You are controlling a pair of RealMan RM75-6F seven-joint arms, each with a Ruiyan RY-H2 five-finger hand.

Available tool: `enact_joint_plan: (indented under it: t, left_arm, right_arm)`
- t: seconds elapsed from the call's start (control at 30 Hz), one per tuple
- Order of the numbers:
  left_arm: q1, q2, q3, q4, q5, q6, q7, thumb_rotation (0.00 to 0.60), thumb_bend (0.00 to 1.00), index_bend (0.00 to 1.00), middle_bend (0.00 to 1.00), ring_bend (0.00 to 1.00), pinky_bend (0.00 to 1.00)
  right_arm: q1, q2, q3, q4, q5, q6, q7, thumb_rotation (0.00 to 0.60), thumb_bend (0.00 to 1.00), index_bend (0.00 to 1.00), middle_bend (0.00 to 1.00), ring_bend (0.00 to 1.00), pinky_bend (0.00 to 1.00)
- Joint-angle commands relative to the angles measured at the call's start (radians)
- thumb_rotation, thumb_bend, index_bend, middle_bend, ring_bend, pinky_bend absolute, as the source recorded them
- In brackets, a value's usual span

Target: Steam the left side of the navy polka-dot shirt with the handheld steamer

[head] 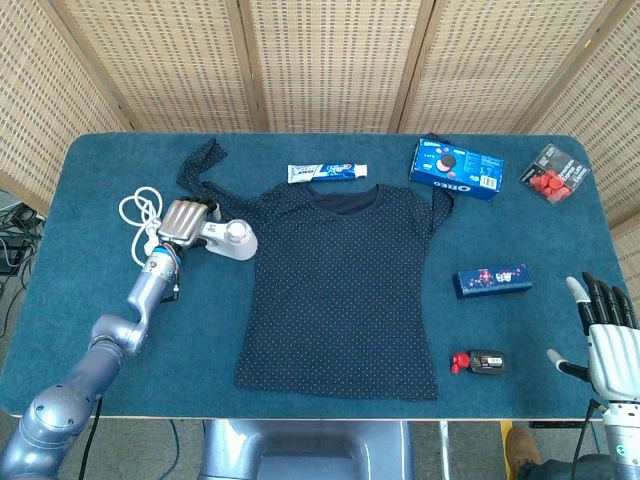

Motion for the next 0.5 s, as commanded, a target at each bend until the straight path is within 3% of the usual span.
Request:
enact_joint_plan:
  t: [0.03,0.23,0.37,0.5]
  left_arm:
    - [0.008,-0.003,0.014,0.011,0.013,0.013,-0.015,0.6,0.57,0.69,0.53,0.5,0.52]
    - [0.014,-0.004,0.023,0.024,0.017,0.017,-0.034,0.6,0.58,0.84,0.63,0.59,0.64]
    - [0.021,-0.005,0.023,0.027,0.015,0.029,-0.039,0.6,0.69,0.99,0.74,0.66,0.71]
    - [0.034,-0.002,0.022,0.024,0.014,0.056,-0.054,0.6,0.73,1.0,0.82,0.72,0.78]
  right_arm:
    - [0.0,0.0,-0.001,-0.001,-0.001,0.0,-0.001,0.6,0.0,0.02,0.0,0.0,0.0]
    - [-0.001,-0.002,-0.004,-0.003,-0.006,0.004,-0.008,0.6,0.0,0.02,0.0,0.0,0.0]
    - [-0.001,-0.003,-0.006,-0.006,-0.008,0.006,-0.012,0.6,0.0,0.02,0.0,0.0,0.0]
    - [-0.002,-0.004,-0.008,-0.007,-0.012,0.009,-0.015,0.6,0.0,0.02,0.0,0.0,0.0]
